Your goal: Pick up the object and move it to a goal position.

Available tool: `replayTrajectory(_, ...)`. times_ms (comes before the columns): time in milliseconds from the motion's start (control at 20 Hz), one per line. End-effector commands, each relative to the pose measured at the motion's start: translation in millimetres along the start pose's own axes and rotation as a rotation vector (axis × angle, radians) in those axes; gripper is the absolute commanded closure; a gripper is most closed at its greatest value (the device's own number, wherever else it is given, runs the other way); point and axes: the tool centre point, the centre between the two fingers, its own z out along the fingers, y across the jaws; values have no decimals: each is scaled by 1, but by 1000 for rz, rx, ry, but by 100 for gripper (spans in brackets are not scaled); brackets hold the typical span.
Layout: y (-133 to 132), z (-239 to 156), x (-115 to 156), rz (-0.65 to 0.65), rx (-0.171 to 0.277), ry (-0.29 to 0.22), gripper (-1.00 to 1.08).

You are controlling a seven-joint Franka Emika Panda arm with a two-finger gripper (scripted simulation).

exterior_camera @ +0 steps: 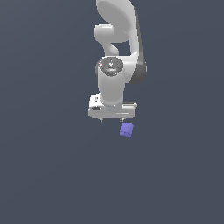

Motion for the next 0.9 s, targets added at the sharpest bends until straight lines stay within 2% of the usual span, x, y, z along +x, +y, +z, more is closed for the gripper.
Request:
replayTrajectory(0, 0, 0, 0, 0, 0, 0, -92)
replayTrajectory(400, -14, 15, 1, -24, 5, 0, -92)
replayTrajectory(850, -19, 18, 0, -10, 5, 2, -92)
